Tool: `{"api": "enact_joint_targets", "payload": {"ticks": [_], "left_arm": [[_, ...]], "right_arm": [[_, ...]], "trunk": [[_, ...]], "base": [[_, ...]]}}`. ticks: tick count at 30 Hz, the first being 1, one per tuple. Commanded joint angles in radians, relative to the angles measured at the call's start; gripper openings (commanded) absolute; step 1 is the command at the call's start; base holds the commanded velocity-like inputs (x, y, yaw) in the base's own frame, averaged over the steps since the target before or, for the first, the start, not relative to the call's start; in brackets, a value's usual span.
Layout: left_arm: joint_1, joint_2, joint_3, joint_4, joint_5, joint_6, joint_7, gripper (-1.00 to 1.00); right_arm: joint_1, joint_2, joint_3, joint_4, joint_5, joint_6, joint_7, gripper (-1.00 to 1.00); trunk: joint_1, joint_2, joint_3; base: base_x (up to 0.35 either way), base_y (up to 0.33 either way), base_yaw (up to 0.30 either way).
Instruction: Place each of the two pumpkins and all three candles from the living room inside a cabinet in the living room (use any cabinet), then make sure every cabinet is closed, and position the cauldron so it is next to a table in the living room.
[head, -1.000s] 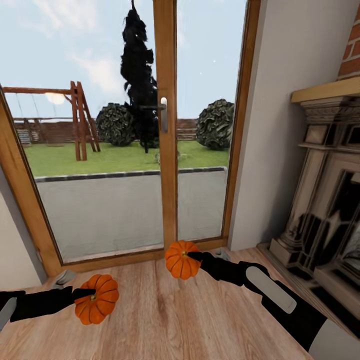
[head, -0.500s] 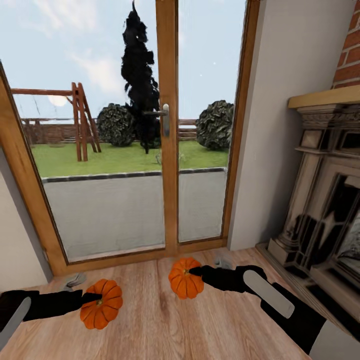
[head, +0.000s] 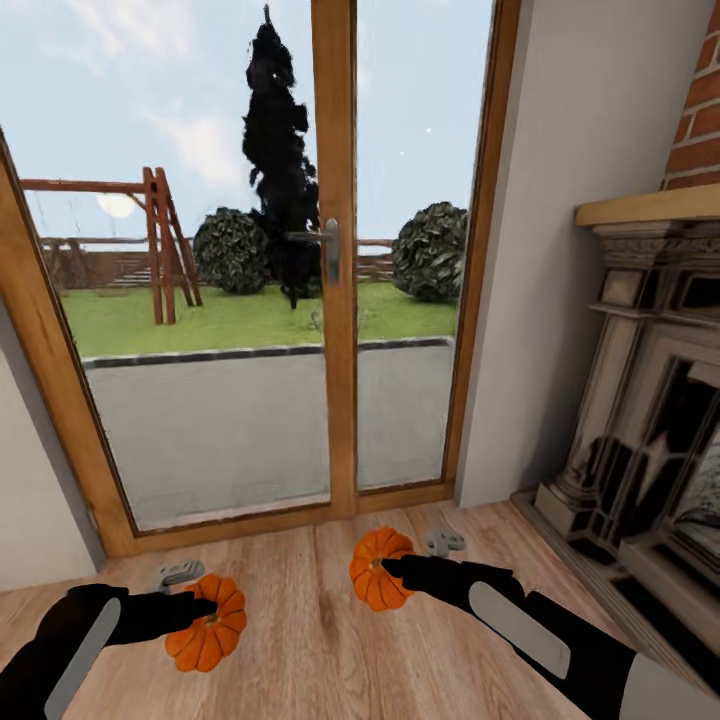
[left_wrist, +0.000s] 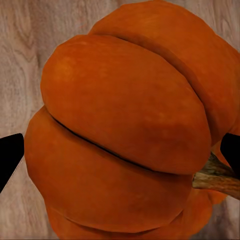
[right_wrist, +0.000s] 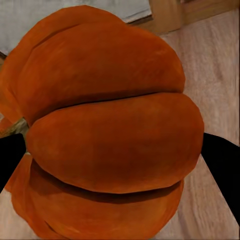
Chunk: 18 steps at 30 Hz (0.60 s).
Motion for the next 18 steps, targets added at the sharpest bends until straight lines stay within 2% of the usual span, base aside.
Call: {"api": "enact_joint_targets", "payload": {"ticks": [1, 7, 9, 13, 18], "left_arm": [[-0.001, -0.004, 0.001, 0.000, -0.009, 0.004, -0.004, -1.00], [-0.006, -0.013, -0.002, -0.004, -0.023, 0.004, 0.004, -1.00], [-0.007, -0.013, -0.007, -0.028, -0.051, 0.007, 0.003, -1.00], [-0.008, -0.014, -0.011, -0.066, -0.139, 0.011, 0.002, -1.00], [-0.008, -0.020, -0.013, -0.081, -0.174, 0.015, 0.002, -1.00]], "right_arm": [[-0.001, -0.001, 0.008, 0.011, -0.012, -0.023, -0.006, -1.00], [-0.001, -0.002, 0.019, 0.036, -0.016, -0.083, 0.006, -1.00], [-0.001, -0.002, 0.020, 0.038, -0.017, -0.099, 0.008, -1.00], [-0.001, -0.003, 0.021, 0.041, -0.022, -0.117, 0.008, -1.00], [-0.001, -0.002, 0.021, 0.043, -0.026, -0.134, 0.008, -1.00]], "trunk": [[-0.004, 0.007, 0.002], [-0.027, 0.049, 0.021], [-0.035, 0.063, 0.027], [-0.050, 0.091, 0.040], [-0.069, 0.126, 0.055]], "base": [[0.000, 0.000, 0.000], [0.000, 0.000, 0.000], [0.000, 0.000, 0.000], [0.000, 0.000, 0.000], [0.000, 0.000, 0.000]]}}
